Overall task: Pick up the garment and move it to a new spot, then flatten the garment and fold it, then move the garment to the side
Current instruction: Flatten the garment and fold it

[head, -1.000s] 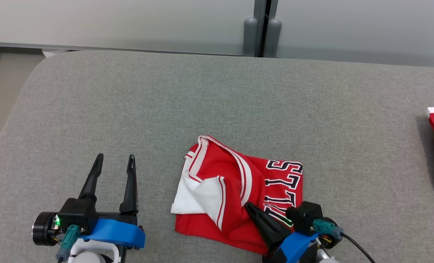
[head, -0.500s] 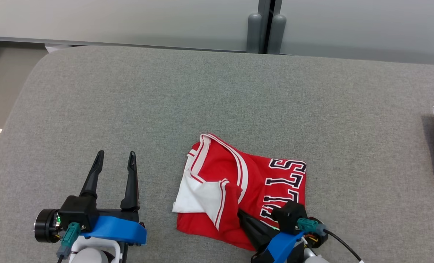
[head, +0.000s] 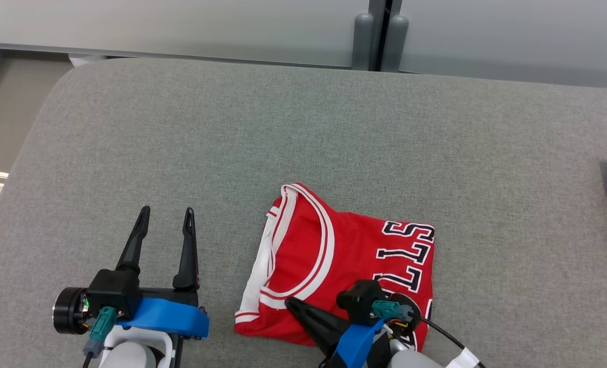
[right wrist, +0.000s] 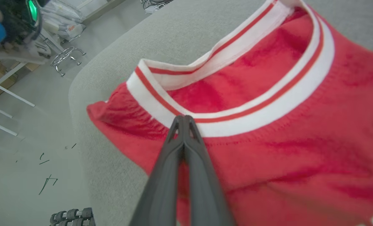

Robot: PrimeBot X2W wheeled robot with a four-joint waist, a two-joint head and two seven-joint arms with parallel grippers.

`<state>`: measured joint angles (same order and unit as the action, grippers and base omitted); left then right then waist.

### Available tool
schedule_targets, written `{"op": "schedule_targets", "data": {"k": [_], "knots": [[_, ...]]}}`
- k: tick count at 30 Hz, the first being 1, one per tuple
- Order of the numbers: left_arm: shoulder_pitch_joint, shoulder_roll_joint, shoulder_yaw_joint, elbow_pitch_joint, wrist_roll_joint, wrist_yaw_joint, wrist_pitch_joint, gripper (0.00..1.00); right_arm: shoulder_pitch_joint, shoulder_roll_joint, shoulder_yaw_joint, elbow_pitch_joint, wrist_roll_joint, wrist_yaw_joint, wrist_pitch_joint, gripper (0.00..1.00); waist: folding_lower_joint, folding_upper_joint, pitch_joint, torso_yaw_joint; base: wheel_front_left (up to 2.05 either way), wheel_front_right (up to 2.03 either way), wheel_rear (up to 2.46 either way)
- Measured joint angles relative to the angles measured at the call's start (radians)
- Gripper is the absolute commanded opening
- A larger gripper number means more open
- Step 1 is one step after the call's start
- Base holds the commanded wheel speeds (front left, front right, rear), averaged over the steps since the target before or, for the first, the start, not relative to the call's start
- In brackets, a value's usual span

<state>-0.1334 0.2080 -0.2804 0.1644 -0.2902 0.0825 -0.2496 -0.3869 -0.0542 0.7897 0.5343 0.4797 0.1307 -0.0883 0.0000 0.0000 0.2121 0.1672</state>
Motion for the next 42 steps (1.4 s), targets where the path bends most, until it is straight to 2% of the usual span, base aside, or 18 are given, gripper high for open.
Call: {"op": "schedule_targets", "data": {"k": [9, 13, 14, 15, 20, 24, 28, 32, 37, 42], "knots": [[-0.007, -0.009, -0.005, 0.019, -0.006, -0.003, -0.007, 1.0, -0.051, 0.002, 0.164, 0.042, 0.08, 0.0, 0.018, 0.0, 0.0, 0.0, -0.002, 0.014, 0.0, 0.0, 0.0], [0.001, -0.008, 0.001, 0.03, -0.008, 0.0, -0.008, 1.0, -0.064, 0.003, 0.172, 0.003, 0.087, 0.0, -0.05, 0.0, -0.0001, 0.0, -0.016, 0.007, 0.0, 0.0, 0.0], [0.009, -0.006, 0.002, 0.032, -0.009, 0.001, -0.008, 1.0, -0.064, 0.003, 0.16, -0.011, 0.087, 0.0, -0.067, 0.08, -0.0001, 0.0, -0.021, 0.003, 0.0, 0.0, 0.0], [0.02, -0.002, 0.003, 0.036, -0.009, 0.005, -0.008, 1.0, -0.063, -0.002, 0.128, -0.054, 0.085, 0.0, -0.097, 1.0, -0.0001, 0.0, -0.034, -0.006, 0.0, 0.0, 0.0], [0.049, 0.01, 0.004, 0.038, -0.011, 0.01, -0.007, 1.0, -0.008, -0.069, -0.051, -0.173, 0.043, 0.0, -0.135, 1.0, -0.0001, 0.0, -0.071, -0.038, 0.0, 0.0, 0.0], [0.069, 0.023, 0.004, 0.032, -0.011, 0.016, 0.002, 1.0, 0.09, -0.114, -0.258, -0.252, -0.022, 0.0, -0.133, 1.0, -0.0001, 0.0, -0.101, -0.071, 0.0, 0.0, 0.0], [0.092, 0.036, 0.004, 0.024, -0.011, 0.023, 0.016, 1.0, 0.192, -0.13, -0.475, -0.335, -0.088, 0.0, -0.105, 1.0, -0.0001, 0.0, -0.126, -0.106, 0.0, 0.0, 0.0], [0.113, 0.047, 0.002, 0.016, -0.013, 0.027, 0.029, 1.0, 0.293, -0.125, -0.646, -0.419, -0.153, 0.0, -0.057, 1.0, -0.0002, 0.0, -0.152, -0.134, 0.0, 0.0, 0.0], [0.144, 0.061, -0.002, 0.008, -0.015, 0.033, 0.046, 1.0, 0.407, -0.1, -0.781, -0.51, -0.208, 0.0, 0.004, 1.0, -0.0001, -0.0001, -0.189, -0.153, 0.0, 0.0, 0.0], [0.182, 0.068, -0.006, -0.005, -0.019, 0.041, 0.063, 1.0, 0.496, -0.066, -0.834, -0.591, -0.242, 0.0, 0.054, 1.0, -0.0002, -0.0001, -0.223, -0.166, 0.0, 0.0, 0.0]]}}
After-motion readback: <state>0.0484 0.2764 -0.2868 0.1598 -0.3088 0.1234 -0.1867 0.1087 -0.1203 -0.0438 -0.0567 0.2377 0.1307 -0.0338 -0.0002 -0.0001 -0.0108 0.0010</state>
